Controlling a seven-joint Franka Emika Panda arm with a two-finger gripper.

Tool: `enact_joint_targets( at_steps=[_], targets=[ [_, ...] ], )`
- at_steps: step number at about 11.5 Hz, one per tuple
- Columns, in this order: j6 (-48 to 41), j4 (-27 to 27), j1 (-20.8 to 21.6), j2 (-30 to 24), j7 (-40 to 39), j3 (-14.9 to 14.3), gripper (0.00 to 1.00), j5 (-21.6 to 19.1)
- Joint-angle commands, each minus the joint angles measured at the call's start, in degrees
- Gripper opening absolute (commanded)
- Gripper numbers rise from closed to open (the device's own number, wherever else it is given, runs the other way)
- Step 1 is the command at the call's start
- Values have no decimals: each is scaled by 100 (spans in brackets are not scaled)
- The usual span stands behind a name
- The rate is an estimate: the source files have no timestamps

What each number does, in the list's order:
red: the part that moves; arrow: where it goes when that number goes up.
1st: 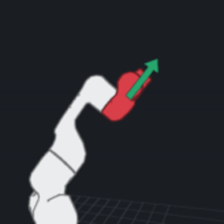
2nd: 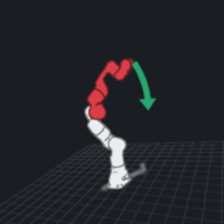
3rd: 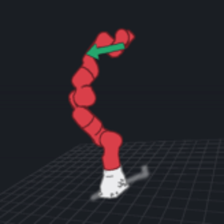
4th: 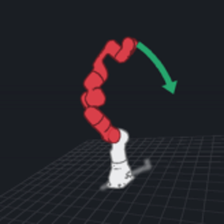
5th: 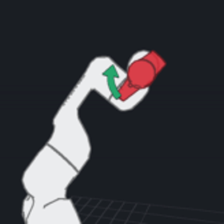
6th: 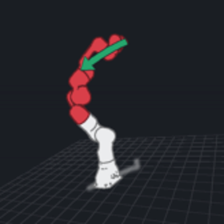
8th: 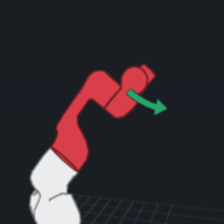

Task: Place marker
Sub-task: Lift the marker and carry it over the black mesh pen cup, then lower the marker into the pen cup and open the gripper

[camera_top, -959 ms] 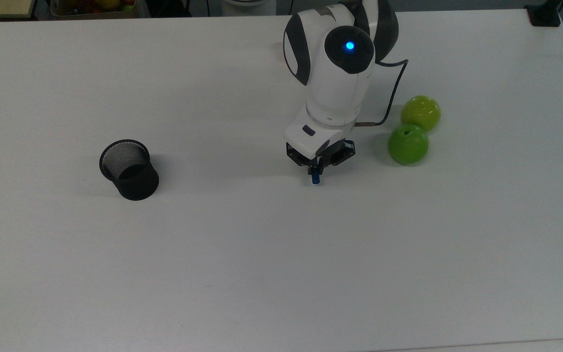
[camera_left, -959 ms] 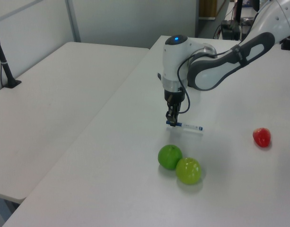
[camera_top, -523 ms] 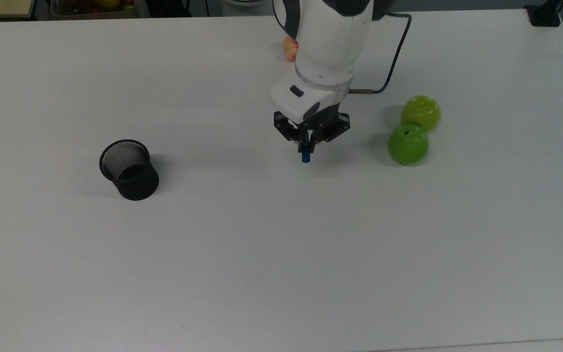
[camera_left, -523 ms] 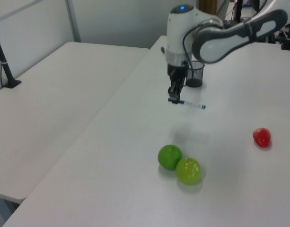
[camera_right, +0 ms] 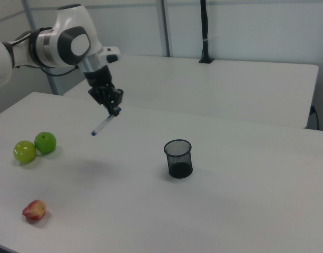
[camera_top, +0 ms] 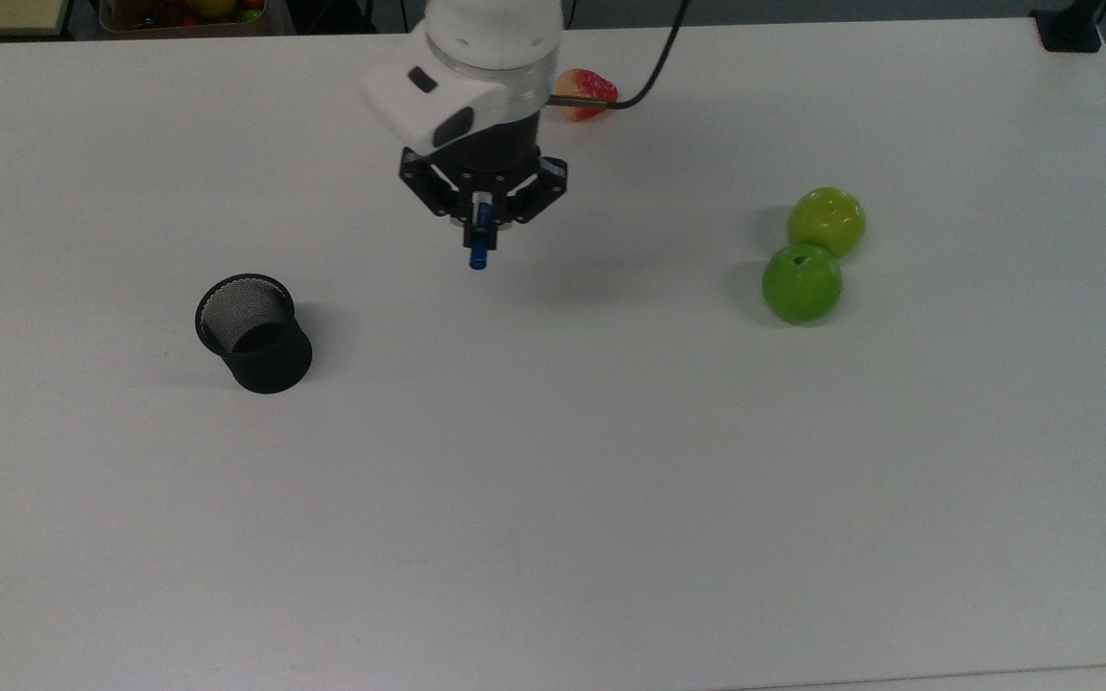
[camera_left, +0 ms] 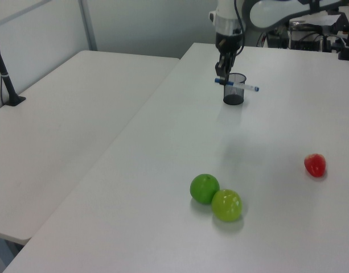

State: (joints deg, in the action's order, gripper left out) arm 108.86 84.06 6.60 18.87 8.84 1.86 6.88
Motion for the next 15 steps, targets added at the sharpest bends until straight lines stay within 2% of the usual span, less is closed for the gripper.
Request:
enact_joint_targets(
  at_steps=[1,3,7,10,15],
  targets=[
    [-112,-153,-640,-32,-627,-72,9,15],
    [11,-258,-1063,-6,-901,-72,9,6],
    [1195,-206,-1485,29,-910,-99,9,-47],
    [2311,66,-1627,56,-919,-99,9,-20],
    [3613,549,-1680,354,-893,-99,10,59]
  ],
)
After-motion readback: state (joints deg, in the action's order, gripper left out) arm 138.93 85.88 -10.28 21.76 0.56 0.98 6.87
